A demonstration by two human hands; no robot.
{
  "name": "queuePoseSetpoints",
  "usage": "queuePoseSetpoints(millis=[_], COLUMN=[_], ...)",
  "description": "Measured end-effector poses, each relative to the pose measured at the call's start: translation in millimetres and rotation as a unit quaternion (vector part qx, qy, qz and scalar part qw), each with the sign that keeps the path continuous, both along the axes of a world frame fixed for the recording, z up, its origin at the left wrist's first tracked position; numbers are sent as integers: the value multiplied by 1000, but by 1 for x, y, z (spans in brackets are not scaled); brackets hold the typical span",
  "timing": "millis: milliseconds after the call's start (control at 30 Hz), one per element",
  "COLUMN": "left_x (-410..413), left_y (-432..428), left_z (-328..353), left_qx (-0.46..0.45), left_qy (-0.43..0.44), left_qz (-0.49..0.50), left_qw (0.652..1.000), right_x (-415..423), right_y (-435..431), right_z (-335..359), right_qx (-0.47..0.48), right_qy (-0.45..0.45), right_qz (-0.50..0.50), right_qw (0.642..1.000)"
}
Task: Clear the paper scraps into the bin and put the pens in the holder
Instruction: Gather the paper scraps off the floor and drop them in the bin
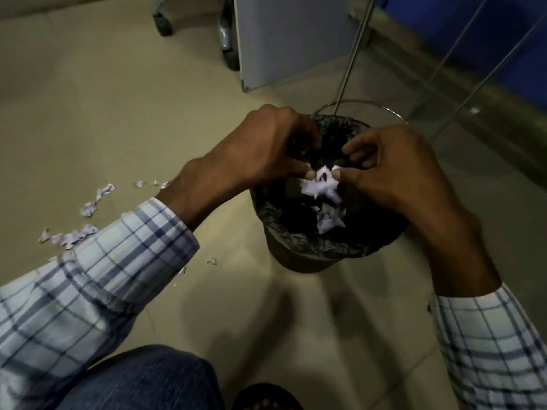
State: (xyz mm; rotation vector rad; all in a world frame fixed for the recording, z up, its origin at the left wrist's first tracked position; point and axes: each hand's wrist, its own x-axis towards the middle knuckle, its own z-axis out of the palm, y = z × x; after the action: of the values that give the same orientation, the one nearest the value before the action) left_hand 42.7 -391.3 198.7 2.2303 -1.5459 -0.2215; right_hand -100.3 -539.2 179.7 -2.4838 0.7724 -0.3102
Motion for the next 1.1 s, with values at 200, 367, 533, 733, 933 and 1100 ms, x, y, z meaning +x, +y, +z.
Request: queuePoseSetpoints(millis=[200, 367, 533, 733, 933, 1100], left_x=[17, 43, 60, 59, 49, 48], left_y=[35, 95, 170, 262, 315, 326], left_z=[6, -9, -54, -125, -184, -217], left_qx=[-60, -50, 14, 91, 110, 141], left_qy=[35, 43, 59, 107, 133, 118], left_qz=[53, 134, 221, 327, 407, 443], left_qw=[996, 989, 973, 934, 897, 878], right_x=[8, 38, 72, 103, 113, 102], right_y=[15, 78, 155, 219, 245, 242], right_z=[10, 23, -7, -94, -163, -199], right_qx=[17, 80, 129, 117, 69, 27], right_qy=[-49, -127, -126, -33, 46, 116], right_qz=[-4, 59, 160, 239, 254, 227], right_qw=[999, 987, 971, 963, 964, 966])
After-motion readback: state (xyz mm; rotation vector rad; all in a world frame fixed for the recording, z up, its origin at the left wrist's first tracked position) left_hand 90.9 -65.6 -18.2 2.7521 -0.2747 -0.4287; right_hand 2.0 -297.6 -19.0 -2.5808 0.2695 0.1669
